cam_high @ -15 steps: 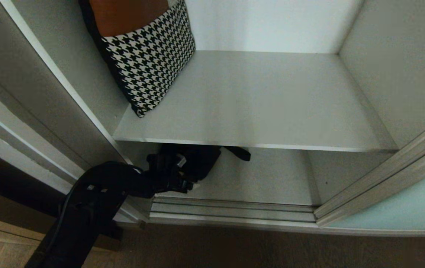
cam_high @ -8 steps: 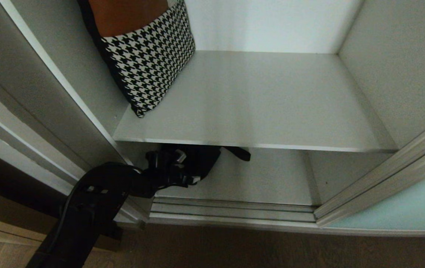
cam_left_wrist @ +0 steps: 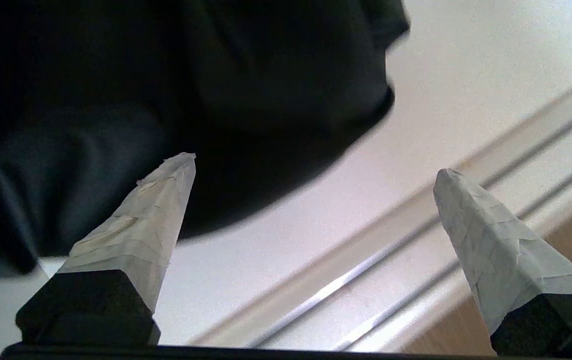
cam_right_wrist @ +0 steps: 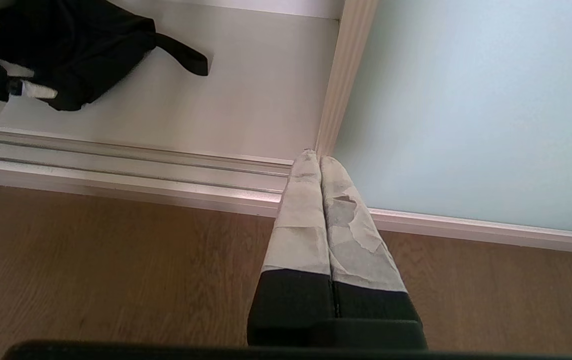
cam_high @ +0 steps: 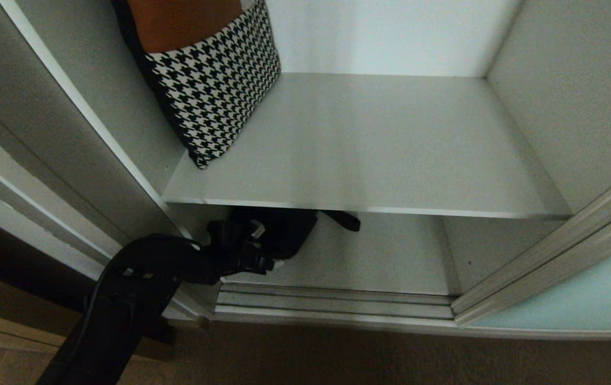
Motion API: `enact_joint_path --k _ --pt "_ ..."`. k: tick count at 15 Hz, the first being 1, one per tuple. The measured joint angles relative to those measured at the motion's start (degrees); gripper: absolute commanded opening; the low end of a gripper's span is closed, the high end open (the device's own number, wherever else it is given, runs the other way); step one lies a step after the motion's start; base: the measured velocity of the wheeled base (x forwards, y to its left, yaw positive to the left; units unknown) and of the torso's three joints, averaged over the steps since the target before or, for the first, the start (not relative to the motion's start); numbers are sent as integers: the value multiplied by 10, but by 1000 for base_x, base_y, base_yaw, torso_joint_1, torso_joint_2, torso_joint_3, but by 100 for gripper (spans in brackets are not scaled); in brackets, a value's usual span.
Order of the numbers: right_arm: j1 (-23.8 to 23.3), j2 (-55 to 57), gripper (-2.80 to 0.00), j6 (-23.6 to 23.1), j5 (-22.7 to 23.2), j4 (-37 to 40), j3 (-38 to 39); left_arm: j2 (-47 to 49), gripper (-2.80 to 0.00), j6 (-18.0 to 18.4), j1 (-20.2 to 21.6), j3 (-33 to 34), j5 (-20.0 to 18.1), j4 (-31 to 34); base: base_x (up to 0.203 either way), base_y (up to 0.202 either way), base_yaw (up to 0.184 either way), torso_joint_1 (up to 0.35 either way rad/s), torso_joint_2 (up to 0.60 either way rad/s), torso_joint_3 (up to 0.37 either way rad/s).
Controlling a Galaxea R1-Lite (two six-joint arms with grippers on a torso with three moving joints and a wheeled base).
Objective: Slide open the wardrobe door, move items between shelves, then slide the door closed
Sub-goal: Place the bag on the higher shelf
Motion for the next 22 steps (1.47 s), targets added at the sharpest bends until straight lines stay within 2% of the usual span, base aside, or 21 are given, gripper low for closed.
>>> enact_joint_path --k 3,4,17,20,22 --pt "0 0 -280 0 0 0 0 -4 0 1 4 0 -1 23 0 0 0 0 0 0" --pt "0 0 -280 0 0 0 0 -4 -280 1 4 1 -1 23 0 0 0 0 0 0" --pt "0 0 -280 0 0 0 0 0 -280 21 9 1 4 10 0 0 0 0 0 0" --pt "0 0 -280 0 0 0 0 0 -280 20 9 9 6 -32 0 0 0 0 0 0" --pt "0 0 -280 0 0 0 0 1 -280 20 9 21 13 -90 0 0 0 0 0 0"
